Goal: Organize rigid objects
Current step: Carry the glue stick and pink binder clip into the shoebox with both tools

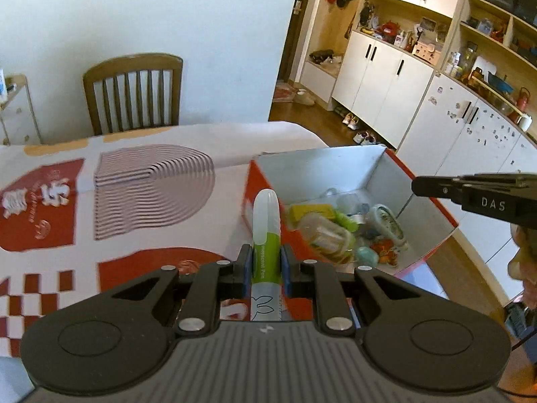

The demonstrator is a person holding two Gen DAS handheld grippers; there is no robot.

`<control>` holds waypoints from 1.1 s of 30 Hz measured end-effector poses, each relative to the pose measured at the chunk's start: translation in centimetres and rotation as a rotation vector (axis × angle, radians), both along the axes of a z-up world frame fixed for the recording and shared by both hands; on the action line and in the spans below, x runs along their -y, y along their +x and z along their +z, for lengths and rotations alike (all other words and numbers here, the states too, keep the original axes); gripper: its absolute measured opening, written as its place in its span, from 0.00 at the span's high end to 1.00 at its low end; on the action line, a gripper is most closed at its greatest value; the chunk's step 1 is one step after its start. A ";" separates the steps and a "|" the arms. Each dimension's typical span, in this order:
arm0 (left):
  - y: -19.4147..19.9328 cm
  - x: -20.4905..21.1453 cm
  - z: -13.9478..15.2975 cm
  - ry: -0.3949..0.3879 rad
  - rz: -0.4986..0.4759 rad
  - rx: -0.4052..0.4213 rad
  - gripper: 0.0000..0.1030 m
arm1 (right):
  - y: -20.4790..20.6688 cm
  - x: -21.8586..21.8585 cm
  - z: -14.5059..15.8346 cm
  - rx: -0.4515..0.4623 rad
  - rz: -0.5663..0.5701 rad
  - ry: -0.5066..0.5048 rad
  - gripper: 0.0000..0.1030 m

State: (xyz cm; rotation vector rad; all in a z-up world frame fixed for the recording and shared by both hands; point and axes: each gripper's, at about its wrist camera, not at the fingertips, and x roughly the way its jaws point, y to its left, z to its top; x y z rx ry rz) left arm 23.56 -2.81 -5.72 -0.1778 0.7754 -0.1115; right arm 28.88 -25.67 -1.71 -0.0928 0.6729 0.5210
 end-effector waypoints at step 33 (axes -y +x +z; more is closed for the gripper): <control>15.6 17.2 -7.0 0.088 -0.150 -0.167 0.83 | 5.9 9.4 -6.3 -0.139 0.018 -0.006 0.99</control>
